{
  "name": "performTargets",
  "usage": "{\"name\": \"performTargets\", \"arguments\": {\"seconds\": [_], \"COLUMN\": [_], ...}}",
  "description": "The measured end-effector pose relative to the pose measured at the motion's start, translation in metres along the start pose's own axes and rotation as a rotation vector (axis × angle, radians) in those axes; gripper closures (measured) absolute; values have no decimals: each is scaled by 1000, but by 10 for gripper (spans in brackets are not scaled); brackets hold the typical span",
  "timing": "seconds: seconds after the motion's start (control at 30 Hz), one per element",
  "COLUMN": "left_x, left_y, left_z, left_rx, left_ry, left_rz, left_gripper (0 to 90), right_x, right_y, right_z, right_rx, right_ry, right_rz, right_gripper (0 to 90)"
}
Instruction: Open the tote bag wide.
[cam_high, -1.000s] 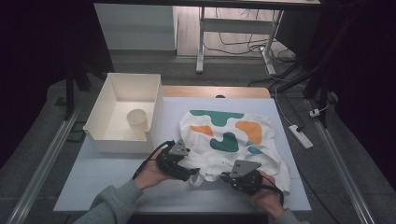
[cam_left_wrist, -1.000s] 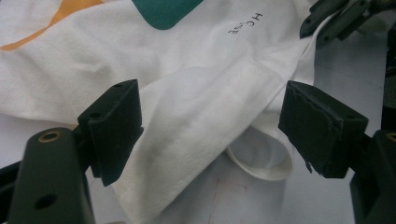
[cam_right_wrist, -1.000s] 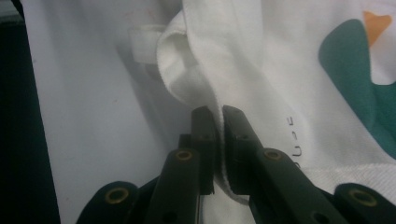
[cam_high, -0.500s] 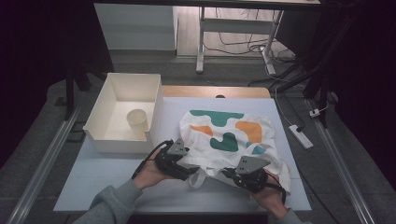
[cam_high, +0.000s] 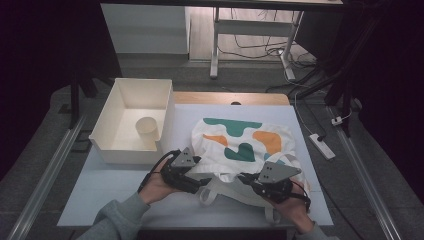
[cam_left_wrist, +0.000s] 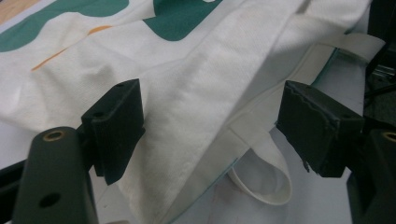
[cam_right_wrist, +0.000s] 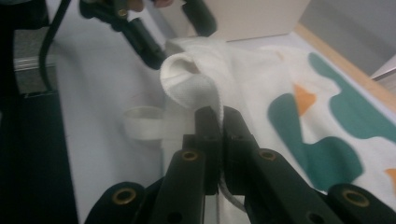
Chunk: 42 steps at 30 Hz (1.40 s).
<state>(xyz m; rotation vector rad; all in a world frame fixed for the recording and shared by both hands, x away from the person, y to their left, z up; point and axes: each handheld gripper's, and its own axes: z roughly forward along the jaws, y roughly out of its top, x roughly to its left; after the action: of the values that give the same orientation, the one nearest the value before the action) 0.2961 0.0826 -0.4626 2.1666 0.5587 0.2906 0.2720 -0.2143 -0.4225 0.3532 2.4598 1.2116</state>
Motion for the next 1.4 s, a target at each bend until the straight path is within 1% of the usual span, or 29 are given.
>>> {"name": "performTargets", "arguments": {"seconds": [0.1, 0.2, 0.27, 0.37, 0.43, 0.57, 0.67, 0.7, 0.77, 0.83, 0.87, 0.9, 0.97, 1.1, 1.13, 1.17, 1.2, 1.23, 1.3, 1.33, 1.37, 1.4], "left_x": [3, 5, 7, 8, 10, 15, 18, 20, 21, 22, 23, 23, 22, 24, 26, 26, 28, 29, 31, 33, 33, 35], "left_y": [0, 2, 3, 4, 5, 8, 10, 14, 16, 23, 30, 33, 36, 50, 54, 54, 55, 56, 57, 57, 57, 56], "left_z": [3, 6, 8, 8, 10, 17, 19, 21, 21, 19, 18, 17, 18, 31, 40, 40, 46, 51, 58, 62, 62, 66], "left_rx": [4, 7, 3, 2, 4, 17, 20, 22, 20, 4, -8, -12, -13, 7, 24, 24, 40, 51, 75, 92, 92, 109], "left_ry": [8, 12, 14, 17, 20, 31, 35, 37, 35, 37, 37, 39, 42, 19, 8, 8, 3, 5, 28, 43, 43, 62], "left_rz": [-6, -8, -11, -14, -14, -17, -16, -12, -10, -4, 13, 22, 28, 49, 48, 48, 51, 56, 62, 67, 67, 73], "left_gripper": [245, 270, 278, 279, 280, 290, 308, 313, 326, 337, 341, 346, 352, 374, 384, 402, 426, 426, 542, 570, 606, 651], "right_x": [-13, -25, -32, -41, -47, -59, -70, -73, -76, -78, -78, -78, -78, -80, -81, -82, -83, -83, -86, -87, -89, -90], "right_y": [0, -1, -1, 0, 1, 0, -2, -2, -3, -4, -4, -5, -4, -4, -4, -5, -5, -5, -5, -6, -7, -7], "right_z": [2, 6, 8, 11, 14, 23, 29, 30, 32, 32, 32, 32, 32, 35, 35, 36, 38, 38, 42, 45, 47, 49], "right_rx": [-6, -6, -9, -8, 0, 12, 21, 22, 22, 23, 25, 24, 21, 23, 26, 28, 28, 28, 38, 41, 43, 47], "right_ry": [-9, -33, -41, -55, -73, -96, -106, -106, -104, -97, -98, -97, -96, -94, -94, -94, -91, -91, -85, -85, -84, -83], "right_rz": [27, 48, 59, 67, 66, 74, 97, 102, 111, 114, 111, 112, 111, 111, 111, 111, 116, 116, 116, 117, 119, 120], "right_gripper": [870, 870, 869, 869, 869, 868, 868, 868, 868, 868, 868, 868, 868, 868, 868, 868, 868, 868, 868, 867, 868, 867]}}
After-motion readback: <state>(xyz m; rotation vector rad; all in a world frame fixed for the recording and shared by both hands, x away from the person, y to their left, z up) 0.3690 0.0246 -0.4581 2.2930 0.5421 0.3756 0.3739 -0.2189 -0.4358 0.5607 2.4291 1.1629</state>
